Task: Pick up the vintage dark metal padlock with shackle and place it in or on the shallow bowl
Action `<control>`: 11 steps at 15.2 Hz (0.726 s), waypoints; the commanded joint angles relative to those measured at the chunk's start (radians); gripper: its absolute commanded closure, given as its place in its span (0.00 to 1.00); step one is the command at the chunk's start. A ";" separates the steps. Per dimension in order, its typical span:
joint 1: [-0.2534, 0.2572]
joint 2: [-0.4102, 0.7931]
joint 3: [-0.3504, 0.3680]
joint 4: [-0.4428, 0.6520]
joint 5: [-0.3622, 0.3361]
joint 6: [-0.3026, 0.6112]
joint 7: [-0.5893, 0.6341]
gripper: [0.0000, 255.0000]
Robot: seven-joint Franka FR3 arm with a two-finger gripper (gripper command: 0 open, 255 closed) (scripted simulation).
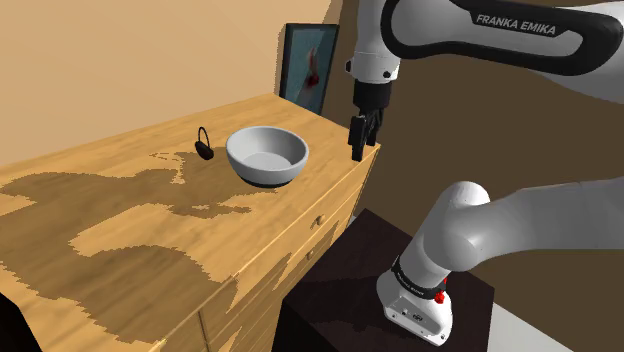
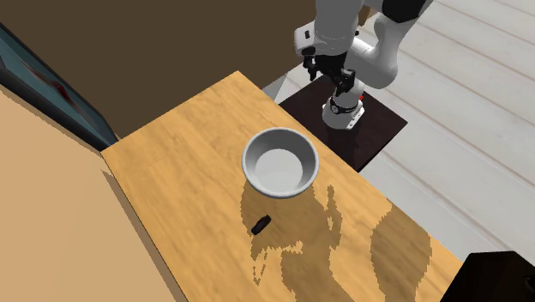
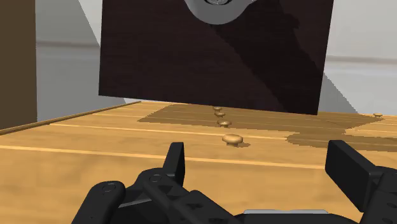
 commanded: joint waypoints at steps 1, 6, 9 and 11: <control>0.000 0.000 0.000 0.000 0.000 0.000 0.000 0.00; 0.006 0.169 0.047 0.064 0.025 0.134 0.045 0.00; 0.007 0.274 0.073 0.118 0.031 0.203 0.072 0.00; 0.007 0.345 0.090 0.160 0.031 0.244 0.091 0.00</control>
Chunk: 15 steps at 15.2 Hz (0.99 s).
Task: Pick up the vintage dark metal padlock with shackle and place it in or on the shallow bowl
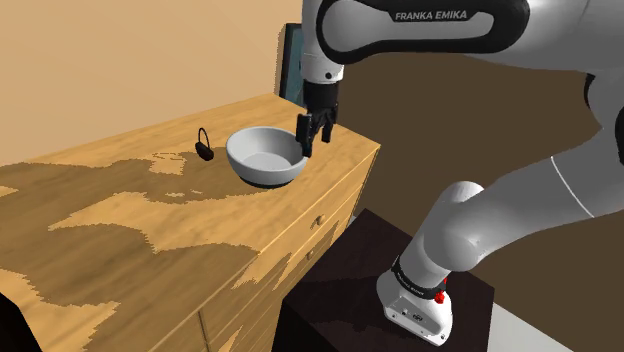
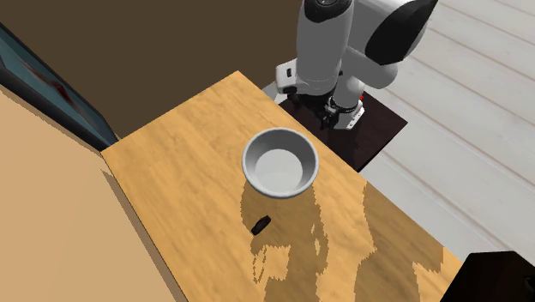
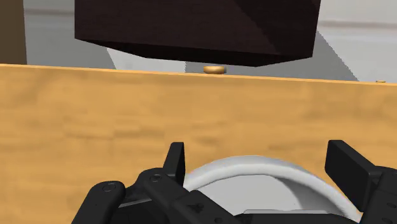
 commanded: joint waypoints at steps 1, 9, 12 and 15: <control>0.000 0.083 0.018 0.051 -0.001 0.044 0.020 0.00; 0.003 0.372 0.074 0.275 -0.040 0.151 0.105 0.00; 0.010 0.483 0.089 0.380 -0.066 0.170 0.138 0.00; 0.021 0.595 0.100 0.498 -0.098 0.177 0.172 0.00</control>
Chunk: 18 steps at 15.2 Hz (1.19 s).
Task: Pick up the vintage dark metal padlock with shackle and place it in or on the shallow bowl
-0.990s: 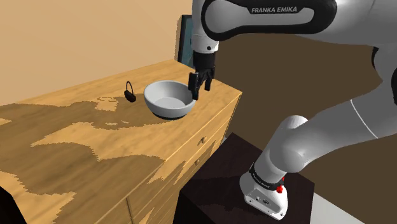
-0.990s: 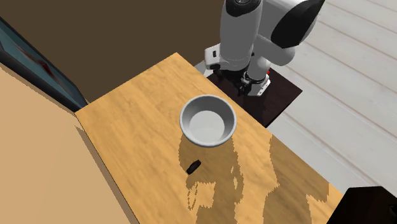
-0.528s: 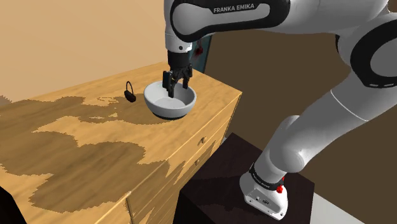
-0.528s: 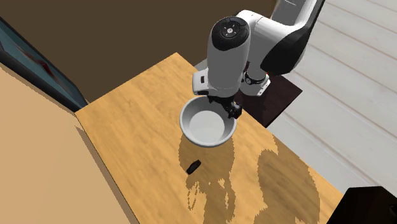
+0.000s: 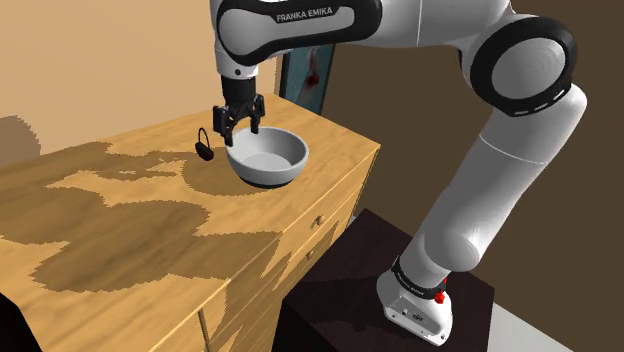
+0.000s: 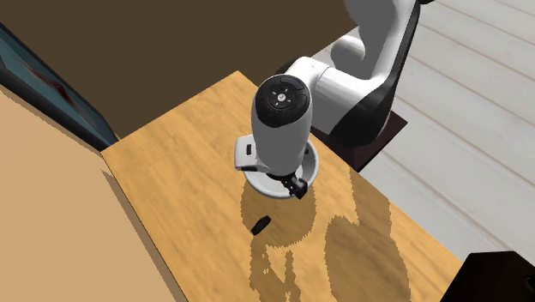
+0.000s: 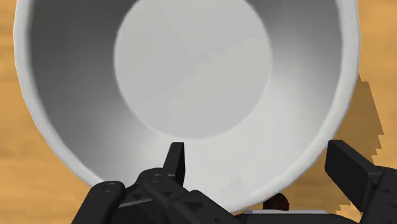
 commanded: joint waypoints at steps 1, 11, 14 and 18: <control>0.008 0.078 0.005 0.086 -0.023 0.000 0.020 0.00; 0.083 0.447 0.002 0.553 -0.124 -0.065 0.090 0.00; 0.081 0.447 0.001 0.513 -0.125 -0.024 0.091 0.00; 0.078 0.450 0.000 0.469 -0.127 0.022 0.094 0.00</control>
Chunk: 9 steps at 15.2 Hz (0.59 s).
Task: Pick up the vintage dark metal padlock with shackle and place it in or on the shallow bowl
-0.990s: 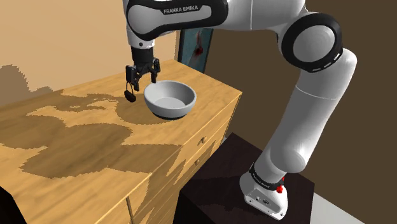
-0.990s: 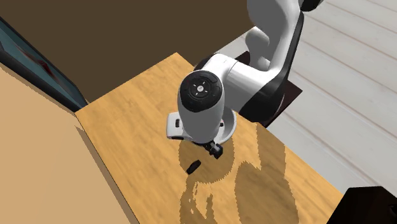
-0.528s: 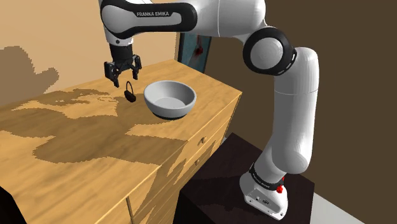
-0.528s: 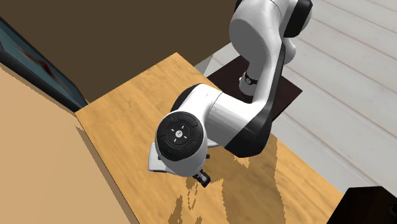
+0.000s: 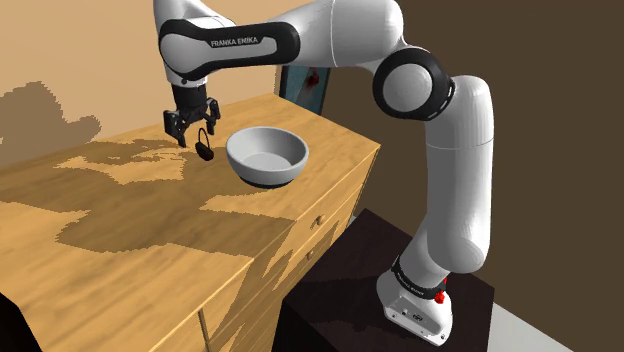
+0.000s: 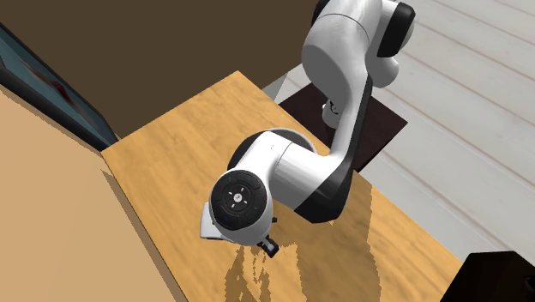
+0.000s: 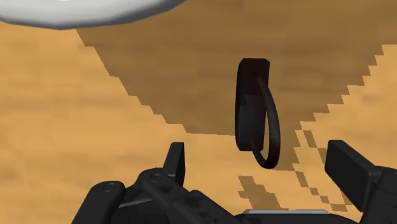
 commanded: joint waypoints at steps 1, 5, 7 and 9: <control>0.000 0.002 0.000 -0.010 -0.001 0.012 0.001 0.00; 0.000 0.002 0.000 -0.010 -0.001 0.012 0.001 0.00; 0.000 0.002 0.000 -0.010 -0.001 0.012 0.001 0.00; 0.000 0.002 0.000 -0.009 -0.001 0.012 0.001 1.00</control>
